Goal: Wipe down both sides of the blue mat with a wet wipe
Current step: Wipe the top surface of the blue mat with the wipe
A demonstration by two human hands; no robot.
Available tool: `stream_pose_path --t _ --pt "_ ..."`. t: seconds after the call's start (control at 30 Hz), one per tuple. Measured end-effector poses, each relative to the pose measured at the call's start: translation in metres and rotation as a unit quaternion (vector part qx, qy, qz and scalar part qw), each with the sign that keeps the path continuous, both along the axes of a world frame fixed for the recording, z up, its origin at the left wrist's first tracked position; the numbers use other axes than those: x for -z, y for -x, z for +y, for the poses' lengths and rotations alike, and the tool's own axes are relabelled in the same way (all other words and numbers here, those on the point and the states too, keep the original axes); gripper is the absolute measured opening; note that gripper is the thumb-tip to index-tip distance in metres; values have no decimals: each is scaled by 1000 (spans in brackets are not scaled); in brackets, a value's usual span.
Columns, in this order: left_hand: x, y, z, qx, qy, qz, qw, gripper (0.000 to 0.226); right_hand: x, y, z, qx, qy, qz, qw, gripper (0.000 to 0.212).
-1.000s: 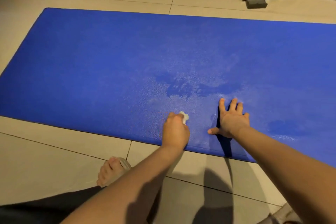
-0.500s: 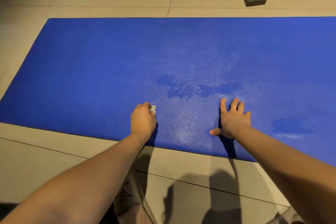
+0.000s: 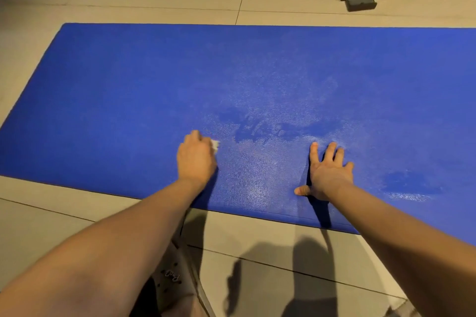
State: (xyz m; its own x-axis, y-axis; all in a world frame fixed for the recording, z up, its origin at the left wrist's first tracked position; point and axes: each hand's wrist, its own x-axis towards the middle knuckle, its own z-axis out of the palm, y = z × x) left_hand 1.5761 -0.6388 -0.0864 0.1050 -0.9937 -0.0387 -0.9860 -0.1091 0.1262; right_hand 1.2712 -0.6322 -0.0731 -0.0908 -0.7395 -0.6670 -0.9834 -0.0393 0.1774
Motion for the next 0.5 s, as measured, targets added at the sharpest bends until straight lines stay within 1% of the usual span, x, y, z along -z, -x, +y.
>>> stream_pose_path --t 0.07,0.1,0.17,0.2,0.27,0.33,0.4,0.5 --pt "1 -13 -5 -88 -16 30 996 18 0 0 0 -1 4 -2 1000 142" --pt "1 -10 -7 -115 -20 55 992 17 0 0 1 -1 5 -3 1000 142" --pt "1 13 -8 -138 -18 104 985 14 0 0 1 -1 5 -4 1000 142" --pt "3 30 -7 -133 -15 125 983 15 0 0 1 0 6 -4 1000 142" --pt "5 66 -3 -91 -11 161 983 16 0 0 0 1 3 -5 1000 142" --pt "7 102 4 -18 -18 179 984 14 0 0 0 1 0 -5 1000 142" --pt "7 123 11 62 -24 160 985 14 0 -1 0 1 -2 -5 1000 142" --pt "8 106 -1 149 -17 94 984 11 0 0 -1 -1 -1 -6 1000 142"
